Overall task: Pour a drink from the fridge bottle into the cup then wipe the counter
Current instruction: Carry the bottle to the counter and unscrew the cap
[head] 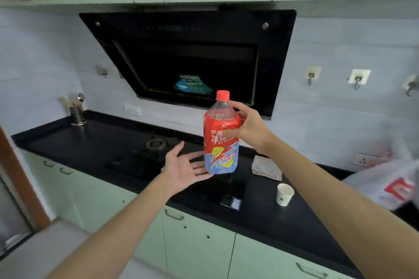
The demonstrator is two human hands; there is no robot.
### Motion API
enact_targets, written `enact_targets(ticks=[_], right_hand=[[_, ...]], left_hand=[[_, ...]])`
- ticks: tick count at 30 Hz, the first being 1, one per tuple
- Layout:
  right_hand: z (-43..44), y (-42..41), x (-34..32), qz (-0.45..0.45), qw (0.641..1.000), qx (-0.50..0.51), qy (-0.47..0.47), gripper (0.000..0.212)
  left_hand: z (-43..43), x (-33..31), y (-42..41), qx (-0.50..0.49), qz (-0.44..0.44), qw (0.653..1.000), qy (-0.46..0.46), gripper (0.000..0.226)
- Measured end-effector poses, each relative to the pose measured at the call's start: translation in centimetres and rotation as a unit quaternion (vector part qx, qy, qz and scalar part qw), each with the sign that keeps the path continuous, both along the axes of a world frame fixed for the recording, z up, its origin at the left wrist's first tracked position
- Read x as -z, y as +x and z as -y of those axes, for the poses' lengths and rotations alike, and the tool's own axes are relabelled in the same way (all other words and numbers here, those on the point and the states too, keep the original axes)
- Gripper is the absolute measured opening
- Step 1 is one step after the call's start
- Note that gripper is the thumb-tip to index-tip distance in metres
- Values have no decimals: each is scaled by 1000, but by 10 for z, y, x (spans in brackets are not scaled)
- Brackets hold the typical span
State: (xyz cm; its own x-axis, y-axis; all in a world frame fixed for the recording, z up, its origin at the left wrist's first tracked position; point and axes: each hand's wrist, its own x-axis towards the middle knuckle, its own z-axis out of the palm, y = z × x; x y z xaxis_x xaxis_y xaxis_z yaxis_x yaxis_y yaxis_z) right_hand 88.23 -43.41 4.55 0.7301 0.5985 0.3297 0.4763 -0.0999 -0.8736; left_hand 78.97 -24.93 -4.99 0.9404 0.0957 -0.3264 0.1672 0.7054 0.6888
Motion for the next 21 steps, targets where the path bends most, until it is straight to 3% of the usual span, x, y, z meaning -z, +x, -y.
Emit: enact_targets(ticks=[21], right_hand=[[240, 52, 18, -11, 987, 160, -3, 80]], left_hand=[[221, 7, 104, 150, -13, 989, 7, 68]])
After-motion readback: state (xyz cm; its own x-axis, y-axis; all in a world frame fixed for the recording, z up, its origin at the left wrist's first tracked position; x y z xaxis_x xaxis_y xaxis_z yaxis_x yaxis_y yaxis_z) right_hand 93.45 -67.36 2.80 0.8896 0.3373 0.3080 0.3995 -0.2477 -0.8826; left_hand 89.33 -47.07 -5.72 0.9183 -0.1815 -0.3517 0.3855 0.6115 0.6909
